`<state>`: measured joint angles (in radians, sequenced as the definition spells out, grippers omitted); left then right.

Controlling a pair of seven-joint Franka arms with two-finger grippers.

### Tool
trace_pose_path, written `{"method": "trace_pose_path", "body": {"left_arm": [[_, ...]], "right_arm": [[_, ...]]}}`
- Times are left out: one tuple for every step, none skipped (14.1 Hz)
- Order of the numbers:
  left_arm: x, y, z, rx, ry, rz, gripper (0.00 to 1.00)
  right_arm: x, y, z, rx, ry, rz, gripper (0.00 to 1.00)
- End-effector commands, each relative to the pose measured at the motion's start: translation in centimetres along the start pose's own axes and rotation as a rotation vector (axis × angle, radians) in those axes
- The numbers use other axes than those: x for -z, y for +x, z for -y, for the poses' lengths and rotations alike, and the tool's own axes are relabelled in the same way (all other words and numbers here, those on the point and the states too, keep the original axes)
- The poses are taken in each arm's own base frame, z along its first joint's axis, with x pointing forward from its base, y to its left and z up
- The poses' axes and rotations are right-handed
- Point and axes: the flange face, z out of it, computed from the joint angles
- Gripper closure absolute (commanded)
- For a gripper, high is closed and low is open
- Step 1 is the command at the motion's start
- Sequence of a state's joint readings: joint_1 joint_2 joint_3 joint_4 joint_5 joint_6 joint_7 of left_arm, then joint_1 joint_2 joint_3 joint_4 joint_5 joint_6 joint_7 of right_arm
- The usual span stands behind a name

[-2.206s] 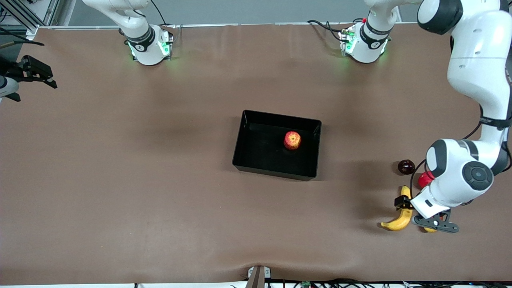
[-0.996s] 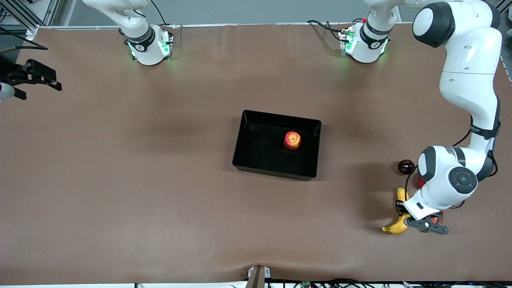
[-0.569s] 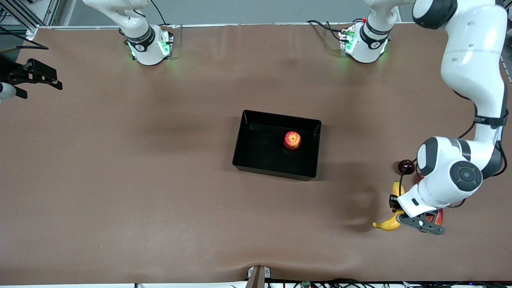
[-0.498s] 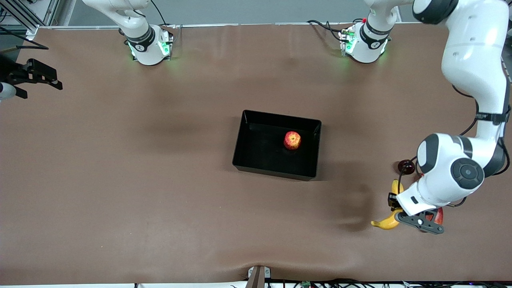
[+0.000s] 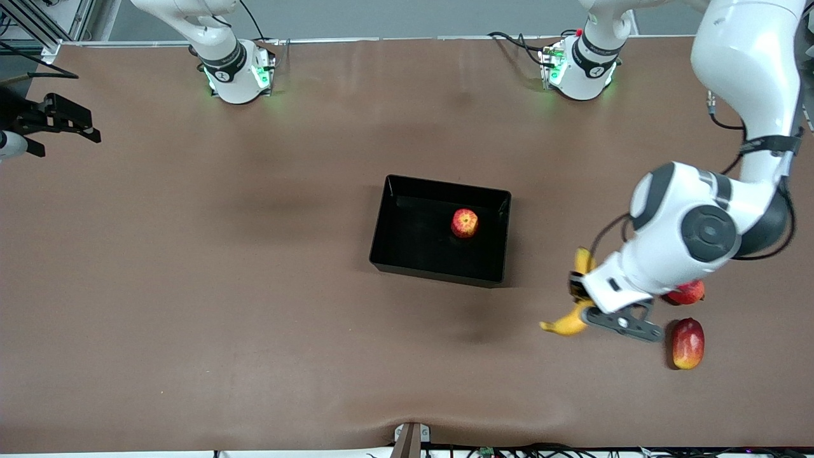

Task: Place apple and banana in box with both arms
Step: 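Carry the banana over the box, lower it in and open the left gripper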

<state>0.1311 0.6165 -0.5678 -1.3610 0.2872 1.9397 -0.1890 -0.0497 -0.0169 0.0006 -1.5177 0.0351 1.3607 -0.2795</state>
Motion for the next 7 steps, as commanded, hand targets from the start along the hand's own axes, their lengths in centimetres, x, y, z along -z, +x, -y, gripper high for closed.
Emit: {"method": "trace_pose_path", "body": {"left_arm": [[0.0,-2.0,-6.8,0.107,0.003,0.044,1.0],[-0.3,-2.6,-10.1,0.13,0.005,0.049,1.0],[-0.6,-3.1,-13.2,0.151,0.005,0.053,1.0],[-1.3,-3.8,-16.3,0.171,0.015,0.055,1.0],[-2.0,-4.5,-19.2,0.188,0.043,0.042,1.0],[-3.0,-5.1,-21.2,0.208,0.07,0.037,1.0],[-3.9,-5.8,-23.2,0.213,0.089,0.033,1.0]], "right_arm": [[0.1,-0.5,0.3,-0.017,0.023,0.002,0.0],[0.0,-0.6,0.0,-0.02,0.024,0.002,0.0],[0.0,-0.6,0.0,-0.023,0.026,0.003,0.0],[0.1,-0.6,0.1,-0.02,0.029,-0.001,0.0],[0.1,-0.6,0.2,-0.019,0.035,-0.003,0.0],[0.1,-0.6,0.1,-0.02,0.037,-0.002,0.0],[0.0,-0.6,0.0,-0.022,0.038,0.0,0.0]]}}
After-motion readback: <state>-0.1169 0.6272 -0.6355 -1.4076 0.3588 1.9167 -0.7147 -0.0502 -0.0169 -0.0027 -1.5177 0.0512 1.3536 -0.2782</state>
